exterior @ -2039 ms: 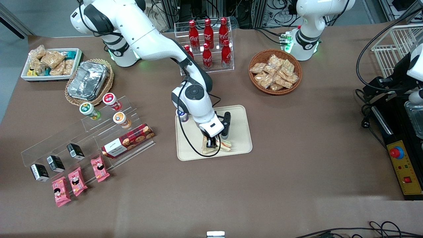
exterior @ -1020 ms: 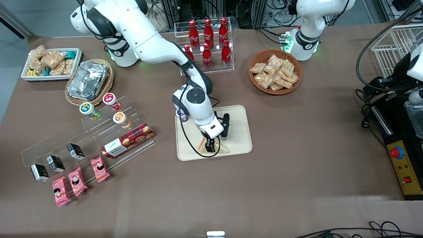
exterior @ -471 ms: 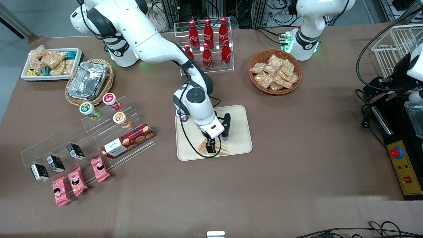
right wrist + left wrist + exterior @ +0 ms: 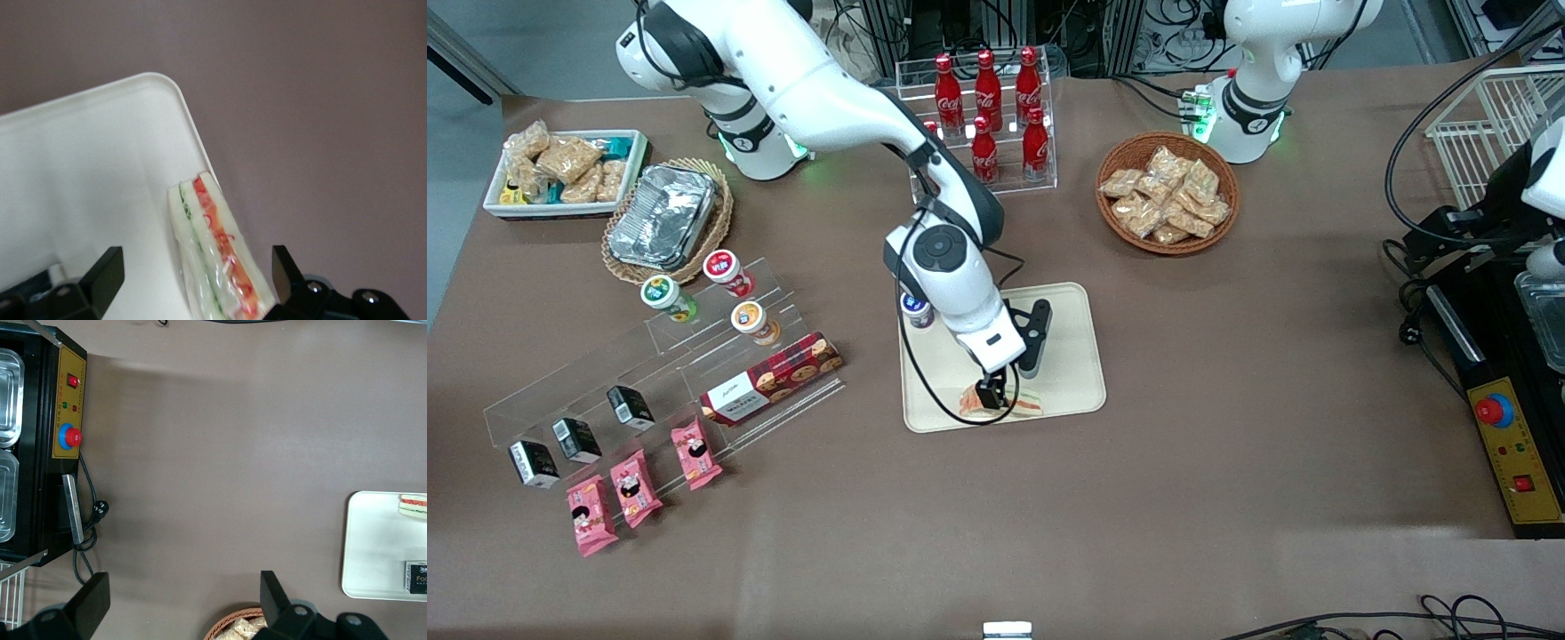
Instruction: Place sandwich on tray
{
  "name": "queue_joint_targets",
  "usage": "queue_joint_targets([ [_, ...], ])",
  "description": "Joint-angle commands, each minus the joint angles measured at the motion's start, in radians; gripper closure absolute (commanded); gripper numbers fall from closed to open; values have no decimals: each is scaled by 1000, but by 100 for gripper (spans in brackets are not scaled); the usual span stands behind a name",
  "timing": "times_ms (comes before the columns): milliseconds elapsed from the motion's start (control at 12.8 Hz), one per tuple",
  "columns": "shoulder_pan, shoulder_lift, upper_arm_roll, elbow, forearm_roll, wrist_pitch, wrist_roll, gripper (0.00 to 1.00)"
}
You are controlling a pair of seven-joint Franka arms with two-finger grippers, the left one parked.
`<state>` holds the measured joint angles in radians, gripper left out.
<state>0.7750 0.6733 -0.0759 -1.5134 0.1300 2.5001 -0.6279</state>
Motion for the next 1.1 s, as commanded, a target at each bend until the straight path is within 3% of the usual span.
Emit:
queue_joint_targets([
  [0, -91, -108, 7, -21, 40, -122, 7, 1],
  [784, -459, -362, 44, -19, 25, -610, 264, 1],
  [1020, -537, -463, 42, -22, -58, -728, 330, 1],
])
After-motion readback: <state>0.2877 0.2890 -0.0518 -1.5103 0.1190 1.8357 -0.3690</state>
